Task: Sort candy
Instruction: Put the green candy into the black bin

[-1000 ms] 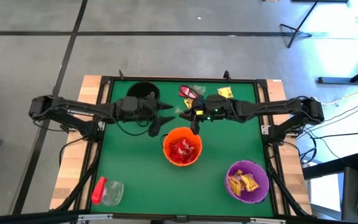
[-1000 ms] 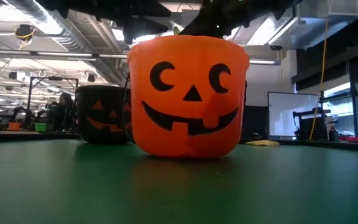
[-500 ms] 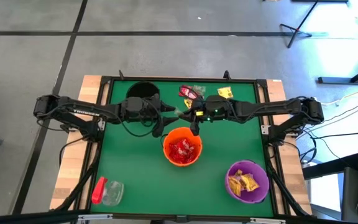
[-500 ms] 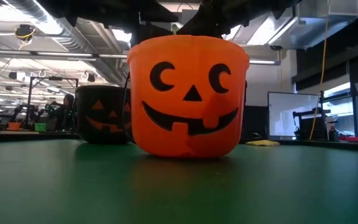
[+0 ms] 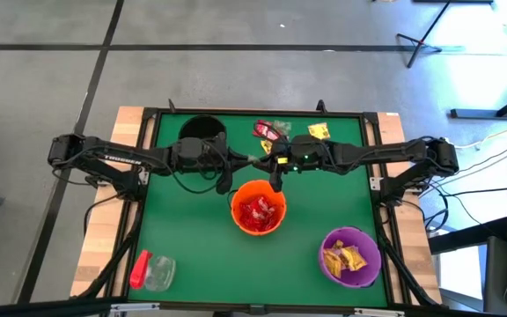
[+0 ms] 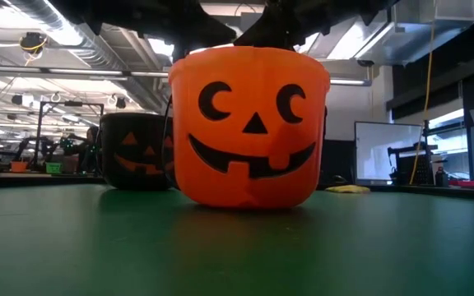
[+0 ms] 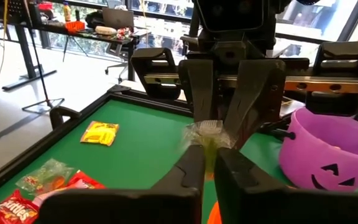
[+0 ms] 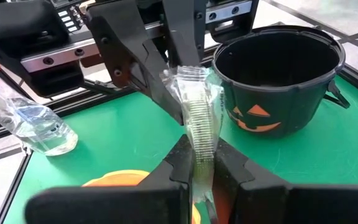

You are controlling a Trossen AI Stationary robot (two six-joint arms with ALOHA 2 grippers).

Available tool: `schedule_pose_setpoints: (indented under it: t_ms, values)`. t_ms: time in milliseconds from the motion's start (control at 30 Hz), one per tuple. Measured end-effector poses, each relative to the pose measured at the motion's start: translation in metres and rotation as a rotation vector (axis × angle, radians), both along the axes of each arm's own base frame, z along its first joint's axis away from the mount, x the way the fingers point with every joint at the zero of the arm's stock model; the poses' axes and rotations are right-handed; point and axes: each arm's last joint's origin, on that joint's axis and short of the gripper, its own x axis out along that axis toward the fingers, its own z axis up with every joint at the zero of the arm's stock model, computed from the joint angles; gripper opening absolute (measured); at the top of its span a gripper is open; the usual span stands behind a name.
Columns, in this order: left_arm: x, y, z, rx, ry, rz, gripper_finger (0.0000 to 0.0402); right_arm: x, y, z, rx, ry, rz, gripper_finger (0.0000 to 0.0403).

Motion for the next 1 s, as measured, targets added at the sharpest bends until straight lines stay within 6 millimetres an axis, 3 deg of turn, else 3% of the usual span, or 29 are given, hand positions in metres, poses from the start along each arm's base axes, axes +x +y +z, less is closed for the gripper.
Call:
schedule_pose_setpoints:
  t_ms: [167, 400, 600, 833, 1000]
  values:
    - [0.000, -0.001, 0.000, 0.013, 0.002, -0.004, 0.0002, 0.000, 0.000, 0.000, -0.015, 0.003, 0.006, 0.0056]
    - [-0.002, 0.001, -0.001, 0.020, 0.031, 0.053, 0.0000, -0.008, 0.000, 0.003, -0.044, 0.042, 0.011, 0.0181]
    - [-0.014, 0.010, -0.001, 0.054, 0.119, 0.243, 0.0000, -0.022, -0.001, 0.010, -0.069, 0.090, -0.049, 0.0268]
    - [-0.042, 0.025, -0.011, 0.091, 0.314, 0.696, 0.0000, -0.031, -0.004, 0.007, -0.114, 0.178, -0.148, 0.0287]
    - [-0.055, 0.036, -0.023, 0.024, 0.395, 0.861, 0.0000, -0.030, -0.004, 0.007, -0.117, 0.180, -0.156, 0.0281]
